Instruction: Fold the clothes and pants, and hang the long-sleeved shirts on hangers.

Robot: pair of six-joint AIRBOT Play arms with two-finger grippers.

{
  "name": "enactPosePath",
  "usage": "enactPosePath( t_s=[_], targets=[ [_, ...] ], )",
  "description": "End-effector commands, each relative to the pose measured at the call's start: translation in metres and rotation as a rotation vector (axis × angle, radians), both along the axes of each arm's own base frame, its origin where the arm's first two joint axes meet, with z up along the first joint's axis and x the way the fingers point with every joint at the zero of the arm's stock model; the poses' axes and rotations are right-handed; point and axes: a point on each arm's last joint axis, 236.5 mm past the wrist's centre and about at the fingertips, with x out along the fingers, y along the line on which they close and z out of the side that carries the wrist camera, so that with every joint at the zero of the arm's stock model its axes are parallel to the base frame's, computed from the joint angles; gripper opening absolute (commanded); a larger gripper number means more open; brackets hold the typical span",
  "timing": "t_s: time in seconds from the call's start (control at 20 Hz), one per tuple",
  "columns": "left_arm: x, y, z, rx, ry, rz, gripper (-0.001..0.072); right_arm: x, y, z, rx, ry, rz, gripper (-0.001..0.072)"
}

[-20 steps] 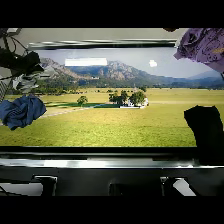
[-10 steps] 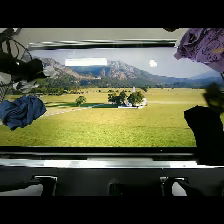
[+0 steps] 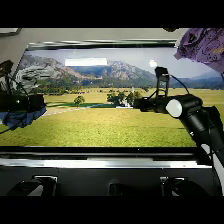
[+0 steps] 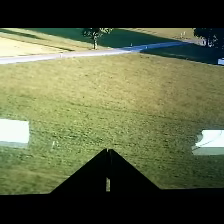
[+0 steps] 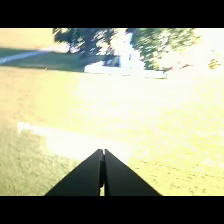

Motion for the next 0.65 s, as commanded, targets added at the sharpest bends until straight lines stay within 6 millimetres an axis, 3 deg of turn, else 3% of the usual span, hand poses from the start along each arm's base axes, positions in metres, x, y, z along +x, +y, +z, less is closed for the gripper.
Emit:
enactPosePath(
  t_s=[0.0, 0.6],
  targets=[
    [-0.0115, 0.0072, -0.0024, 0.024, -0.040, 0.013, 0.0017, -0.0151, 0.0204, -0.0028, -0.030, 0.008, 0.081, 0.0029],
    [-0.0107, 0.0070, -0.0043, 0.024, -0.034, 0.012, 0.0017, -0.0228, 0.0186, -0.0080, -0.040, 0.047, 0.084, 0.0029]
  ],
)
